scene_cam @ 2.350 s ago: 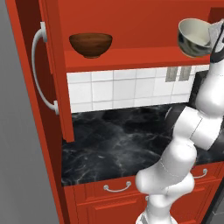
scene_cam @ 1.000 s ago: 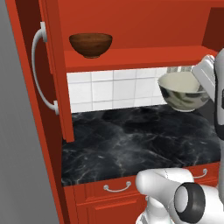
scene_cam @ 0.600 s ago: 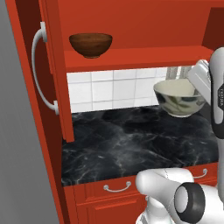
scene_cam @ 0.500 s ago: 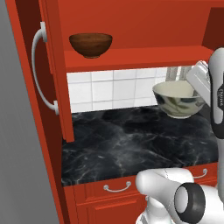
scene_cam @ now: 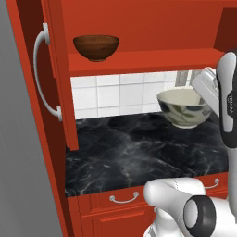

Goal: Pick up the bowls from the cabinet and place each bowl in front of a stool on the dining counter.

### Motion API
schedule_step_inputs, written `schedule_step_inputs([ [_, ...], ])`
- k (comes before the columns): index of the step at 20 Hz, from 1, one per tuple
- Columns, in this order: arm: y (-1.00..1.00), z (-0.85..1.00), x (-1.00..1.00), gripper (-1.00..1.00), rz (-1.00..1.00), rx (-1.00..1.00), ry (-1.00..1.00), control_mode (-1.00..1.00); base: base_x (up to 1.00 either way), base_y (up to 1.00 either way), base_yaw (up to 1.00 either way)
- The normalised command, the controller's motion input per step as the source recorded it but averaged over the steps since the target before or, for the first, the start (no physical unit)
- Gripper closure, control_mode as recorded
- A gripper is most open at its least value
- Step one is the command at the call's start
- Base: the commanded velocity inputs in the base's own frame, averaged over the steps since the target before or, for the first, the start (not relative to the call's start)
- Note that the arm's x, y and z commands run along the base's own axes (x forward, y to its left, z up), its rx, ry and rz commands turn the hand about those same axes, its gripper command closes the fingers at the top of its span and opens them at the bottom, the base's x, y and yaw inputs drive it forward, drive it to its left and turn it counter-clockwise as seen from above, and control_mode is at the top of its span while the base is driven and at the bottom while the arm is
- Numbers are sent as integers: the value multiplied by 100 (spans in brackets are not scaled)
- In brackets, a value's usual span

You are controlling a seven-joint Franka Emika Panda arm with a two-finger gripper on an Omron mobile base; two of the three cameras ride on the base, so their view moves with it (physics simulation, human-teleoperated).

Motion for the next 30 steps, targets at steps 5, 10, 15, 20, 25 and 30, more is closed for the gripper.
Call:
schedule_step_inputs([
  [5, 0, 0, 0, 100, 0, 0, 0, 100, -49, 1, 0],
  [10, 0, 0, 0, 100, 0, 0, 0, 100, -100, -27, -27],
  [15, 0, 0, 0, 100, 0, 0, 0, 100, -89, -7, -71],
  [20, 0, 0, 0, 100, 0, 0, 0, 100, -57, 2, -91],
  [25, 0, 0, 0, 100, 0, 0, 0, 100, -34, 3, -99],
  [30, 0, 0, 0, 100, 0, 0, 0, 100, -26, 2, -100],
])
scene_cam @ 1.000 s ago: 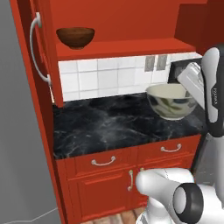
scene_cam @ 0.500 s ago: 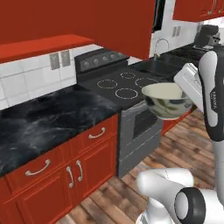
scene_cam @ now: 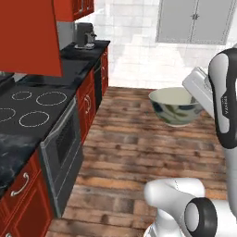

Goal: Pick up the bowls from the cabinet and place each bowl in front of a stool on the dining counter.

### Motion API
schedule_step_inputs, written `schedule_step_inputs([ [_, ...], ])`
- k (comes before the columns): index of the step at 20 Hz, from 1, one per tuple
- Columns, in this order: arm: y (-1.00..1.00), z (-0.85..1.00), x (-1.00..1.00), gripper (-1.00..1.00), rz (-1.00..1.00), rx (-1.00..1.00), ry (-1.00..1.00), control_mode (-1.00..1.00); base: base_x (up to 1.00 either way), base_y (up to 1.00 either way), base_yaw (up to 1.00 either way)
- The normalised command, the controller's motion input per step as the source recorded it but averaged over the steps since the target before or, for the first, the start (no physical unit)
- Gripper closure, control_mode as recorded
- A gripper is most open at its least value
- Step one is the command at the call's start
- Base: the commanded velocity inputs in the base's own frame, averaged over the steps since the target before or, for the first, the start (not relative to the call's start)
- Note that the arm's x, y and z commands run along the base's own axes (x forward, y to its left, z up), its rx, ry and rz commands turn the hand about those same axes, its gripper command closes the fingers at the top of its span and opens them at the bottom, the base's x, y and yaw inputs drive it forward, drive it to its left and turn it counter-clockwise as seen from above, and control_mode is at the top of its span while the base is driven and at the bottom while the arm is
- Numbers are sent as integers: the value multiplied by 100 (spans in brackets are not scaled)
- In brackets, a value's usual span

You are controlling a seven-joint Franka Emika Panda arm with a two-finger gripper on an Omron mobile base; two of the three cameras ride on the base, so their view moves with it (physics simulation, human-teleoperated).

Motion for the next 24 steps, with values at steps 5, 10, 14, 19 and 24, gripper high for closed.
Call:
schedule_step_inputs([
  [5, 0, 0, 0, 100, 0, 0, 0, 100, -19, 1, -100],
  [10, 0, 0, 0, 100, 0, 0, 0, 100, -21, 2, -100],
  [14, 0, 0, 0, 100, 0, 0, 0, 100, -22, 3, -100],
  [19, 0, 0, 0, 100, 0, 0, 0, 100, -24, 1, -98],
  [24, 0, 0, 0, 100, 0, 0, 0, 100, -23, 0, -93],
])
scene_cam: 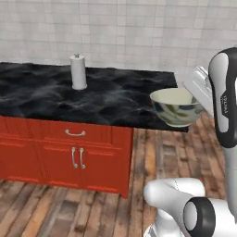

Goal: Pick up the bowls from the cabinet and place each bowl in front of a stool on the dining counter.

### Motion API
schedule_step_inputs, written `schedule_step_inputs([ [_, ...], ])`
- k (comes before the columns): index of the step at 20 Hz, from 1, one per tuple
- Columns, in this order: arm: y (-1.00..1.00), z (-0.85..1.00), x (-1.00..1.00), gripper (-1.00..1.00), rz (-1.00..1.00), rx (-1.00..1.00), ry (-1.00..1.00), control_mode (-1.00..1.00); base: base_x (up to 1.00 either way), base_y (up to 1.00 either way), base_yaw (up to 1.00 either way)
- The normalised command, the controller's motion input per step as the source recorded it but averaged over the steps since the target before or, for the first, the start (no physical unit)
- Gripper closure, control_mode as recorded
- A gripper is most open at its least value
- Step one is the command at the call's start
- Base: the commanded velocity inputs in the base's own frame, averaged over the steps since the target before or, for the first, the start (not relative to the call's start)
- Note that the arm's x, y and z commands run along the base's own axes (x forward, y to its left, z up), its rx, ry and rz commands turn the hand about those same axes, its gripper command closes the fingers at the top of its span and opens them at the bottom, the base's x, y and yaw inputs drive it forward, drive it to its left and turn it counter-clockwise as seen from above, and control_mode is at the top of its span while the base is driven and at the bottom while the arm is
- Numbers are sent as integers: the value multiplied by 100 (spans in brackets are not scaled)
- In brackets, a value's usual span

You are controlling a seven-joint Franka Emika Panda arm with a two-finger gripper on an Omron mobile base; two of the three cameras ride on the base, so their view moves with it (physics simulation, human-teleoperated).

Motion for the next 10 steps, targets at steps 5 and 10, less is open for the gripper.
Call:
schedule_step_inputs([
  [5, 0, 0, 0, 100, 0, 0, 0, 100, 16, -78, -52],
  [10, 0, 0, 0, 100, 0, 0, 0, 100, 85, -100, -11],
])
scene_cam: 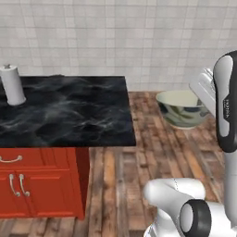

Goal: Pick up the bowls from the cabinet and place each bowl in front of a stool on the dining counter.

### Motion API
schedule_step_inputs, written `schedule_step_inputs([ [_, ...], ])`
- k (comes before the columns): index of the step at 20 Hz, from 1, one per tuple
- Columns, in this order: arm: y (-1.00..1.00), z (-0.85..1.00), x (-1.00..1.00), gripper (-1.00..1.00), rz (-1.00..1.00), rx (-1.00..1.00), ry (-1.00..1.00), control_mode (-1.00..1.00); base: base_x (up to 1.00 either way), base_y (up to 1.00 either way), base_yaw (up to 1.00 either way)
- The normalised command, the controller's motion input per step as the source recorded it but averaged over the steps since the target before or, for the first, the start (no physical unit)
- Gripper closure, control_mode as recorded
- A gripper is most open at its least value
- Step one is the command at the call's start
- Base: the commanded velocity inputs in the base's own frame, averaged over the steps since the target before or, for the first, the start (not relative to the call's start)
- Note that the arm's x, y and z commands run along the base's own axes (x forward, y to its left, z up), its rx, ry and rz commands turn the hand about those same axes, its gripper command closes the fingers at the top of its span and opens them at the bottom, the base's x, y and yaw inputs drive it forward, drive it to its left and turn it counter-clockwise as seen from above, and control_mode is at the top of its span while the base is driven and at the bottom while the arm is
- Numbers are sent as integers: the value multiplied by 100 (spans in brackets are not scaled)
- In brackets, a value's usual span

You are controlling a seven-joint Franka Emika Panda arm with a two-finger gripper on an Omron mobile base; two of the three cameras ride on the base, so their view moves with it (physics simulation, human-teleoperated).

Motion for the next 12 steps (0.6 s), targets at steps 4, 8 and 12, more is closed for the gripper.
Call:
schedule_step_inputs([
  [4, 0, 0, 0, 100, 0, 0, 0, 100, 100, -100, 0],
  [8, 0, 0, 0, 100, 0, 0, 0, 100, 100, -100, 11],
  [12, 0, 0, 0, 100, 0, 0, 0, 100, 100, -92, 39],
])
